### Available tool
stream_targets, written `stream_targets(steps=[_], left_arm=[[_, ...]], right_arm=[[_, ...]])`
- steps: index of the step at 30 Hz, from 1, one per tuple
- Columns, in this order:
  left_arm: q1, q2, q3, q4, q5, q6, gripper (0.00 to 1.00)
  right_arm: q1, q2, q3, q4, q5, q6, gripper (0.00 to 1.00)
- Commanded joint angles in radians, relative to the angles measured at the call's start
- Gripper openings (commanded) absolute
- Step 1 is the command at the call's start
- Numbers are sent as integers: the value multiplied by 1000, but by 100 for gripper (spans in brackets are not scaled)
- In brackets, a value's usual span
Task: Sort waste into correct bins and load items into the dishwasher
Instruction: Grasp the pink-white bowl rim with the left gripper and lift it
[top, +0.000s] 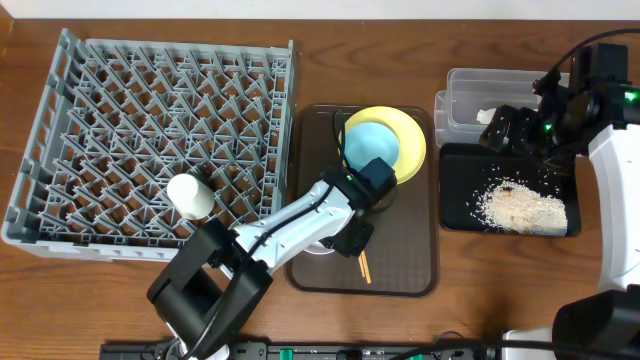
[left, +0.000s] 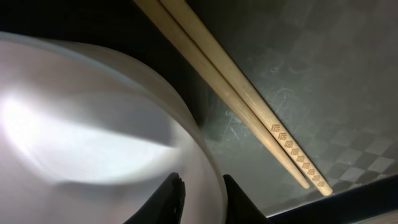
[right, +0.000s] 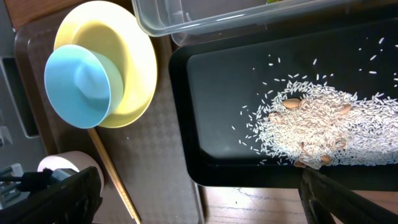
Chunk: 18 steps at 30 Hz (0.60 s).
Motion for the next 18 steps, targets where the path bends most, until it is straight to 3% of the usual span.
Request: stream_targets(steps=[1, 18], left_arm=[[0, -43, 26, -4, -17, -1, 21], [-5, -50, 18, 21, -16, -5, 21]], right_arm=[[-8, -24, 11, -2, -8, -16, 99], [-8, -24, 11, -5, -8, -16, 99]])
